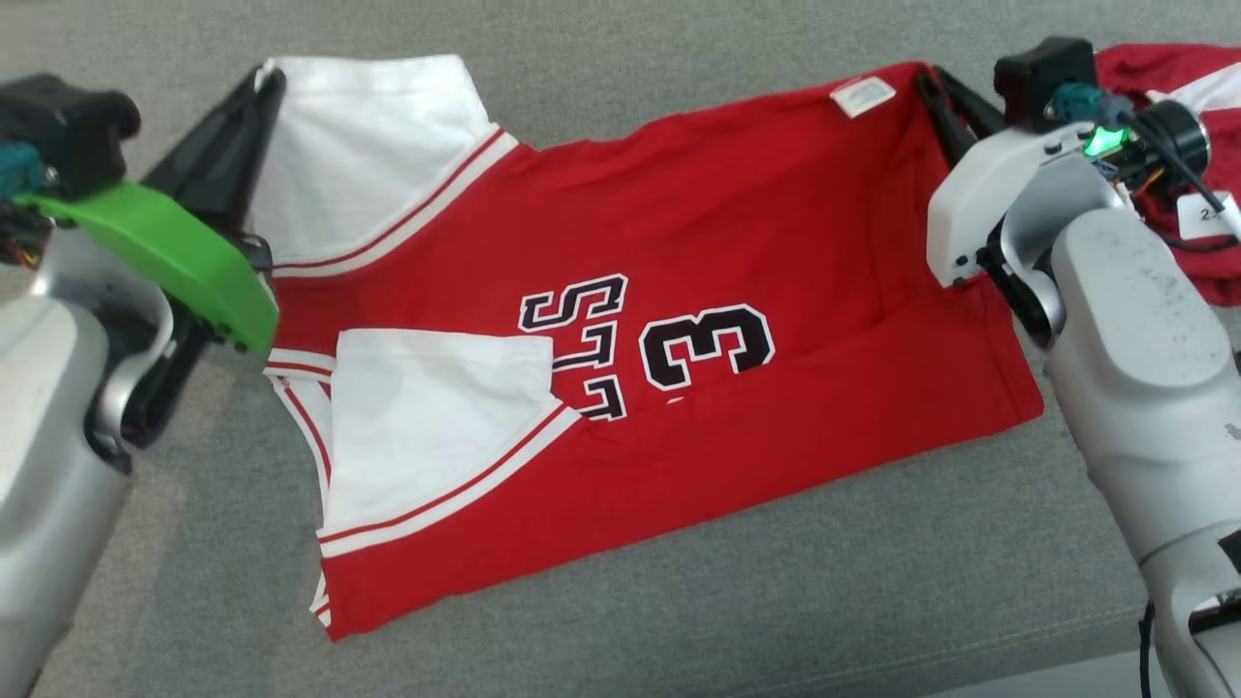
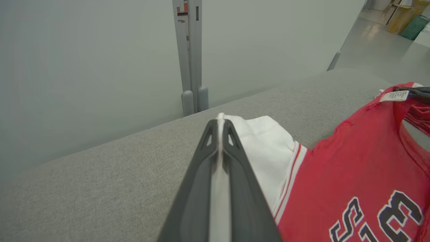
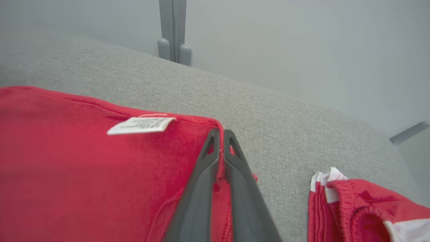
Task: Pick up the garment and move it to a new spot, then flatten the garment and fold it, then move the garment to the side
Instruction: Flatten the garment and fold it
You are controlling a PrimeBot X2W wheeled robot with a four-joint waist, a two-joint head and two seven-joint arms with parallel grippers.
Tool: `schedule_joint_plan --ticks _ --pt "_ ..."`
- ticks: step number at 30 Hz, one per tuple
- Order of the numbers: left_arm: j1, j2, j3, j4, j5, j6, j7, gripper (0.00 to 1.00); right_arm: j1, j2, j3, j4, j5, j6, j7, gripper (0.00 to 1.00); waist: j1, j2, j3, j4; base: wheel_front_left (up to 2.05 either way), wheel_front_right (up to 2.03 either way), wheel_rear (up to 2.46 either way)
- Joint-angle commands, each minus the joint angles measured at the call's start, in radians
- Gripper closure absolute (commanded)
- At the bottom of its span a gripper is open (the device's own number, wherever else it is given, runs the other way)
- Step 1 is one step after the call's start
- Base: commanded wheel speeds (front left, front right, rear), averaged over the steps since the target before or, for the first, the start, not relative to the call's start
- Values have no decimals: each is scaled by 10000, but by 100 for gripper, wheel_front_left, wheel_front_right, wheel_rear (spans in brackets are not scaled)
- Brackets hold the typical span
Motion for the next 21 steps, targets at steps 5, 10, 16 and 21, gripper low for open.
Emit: schedule_joint_plan --ticks 5,10,16,21 --pt "1931 249 -123 -1321 -294 436 -483 100 1177 -290 71 -320 267 -13 -622 100 0 0 -687 330 0 0 0" --pt "3678 325 -294 -2238 -612 1009 -800 100 2379 -475 -187 -864 493 -13 -829 100 0 0 -1079 460 0 0 0" --pt "5026 -152 -367 -2350 -1060 1400 -1415 100 3524 -528 -893 -1417 568 -13 -620 100 0 0 -1352 557 0 0 0" --pt "5716 -607 -285 -1874 -1430 1457 -2044 100 4167 -458 -1368 -1778 199 -13 -473 100 0 0 -1479 529 0 0 0"
